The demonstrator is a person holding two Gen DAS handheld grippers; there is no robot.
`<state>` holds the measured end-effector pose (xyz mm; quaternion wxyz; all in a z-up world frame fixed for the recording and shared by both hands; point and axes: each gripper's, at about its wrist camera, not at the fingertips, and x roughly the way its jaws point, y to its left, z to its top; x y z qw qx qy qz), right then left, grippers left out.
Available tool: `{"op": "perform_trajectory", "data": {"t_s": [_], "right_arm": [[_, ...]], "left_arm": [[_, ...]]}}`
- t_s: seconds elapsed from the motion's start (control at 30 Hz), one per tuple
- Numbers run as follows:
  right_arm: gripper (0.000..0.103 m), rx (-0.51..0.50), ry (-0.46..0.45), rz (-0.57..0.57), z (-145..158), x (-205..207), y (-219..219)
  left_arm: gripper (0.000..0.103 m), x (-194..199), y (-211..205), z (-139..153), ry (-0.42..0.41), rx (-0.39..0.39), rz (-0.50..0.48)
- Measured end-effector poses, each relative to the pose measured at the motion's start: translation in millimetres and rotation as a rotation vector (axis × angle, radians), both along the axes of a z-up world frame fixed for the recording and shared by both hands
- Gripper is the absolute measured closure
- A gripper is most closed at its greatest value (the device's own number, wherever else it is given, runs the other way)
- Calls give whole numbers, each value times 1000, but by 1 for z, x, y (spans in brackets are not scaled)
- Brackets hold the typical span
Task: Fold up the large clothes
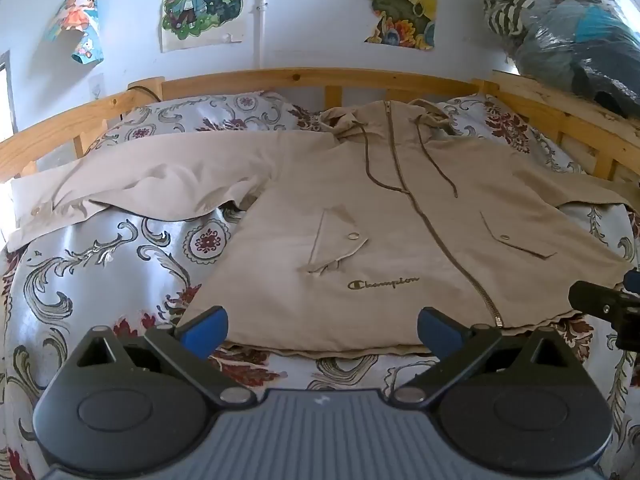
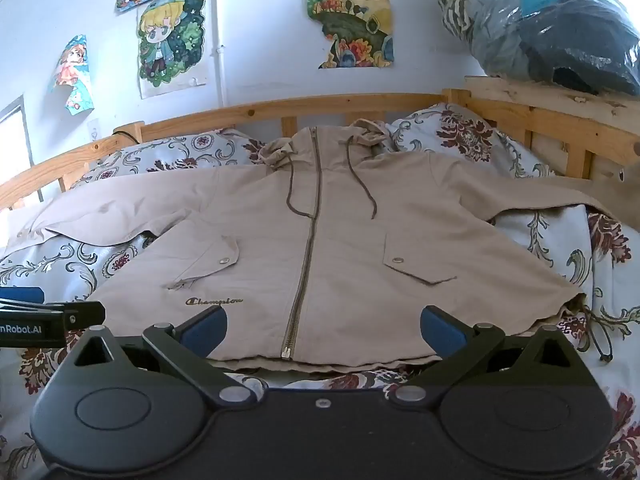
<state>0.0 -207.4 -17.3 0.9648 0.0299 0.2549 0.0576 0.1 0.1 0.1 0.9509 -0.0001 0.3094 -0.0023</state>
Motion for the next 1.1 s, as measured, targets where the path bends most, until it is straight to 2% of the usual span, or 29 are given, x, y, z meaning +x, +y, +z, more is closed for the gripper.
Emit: {"op": "perform_trajectory", "data": {"t_s": [1.1], "right_arm": [[1, 12, 6, -1, -2, 1, 0]], "left_arm": [[1, 0, 0, 0, -1, -4, 2]]}}
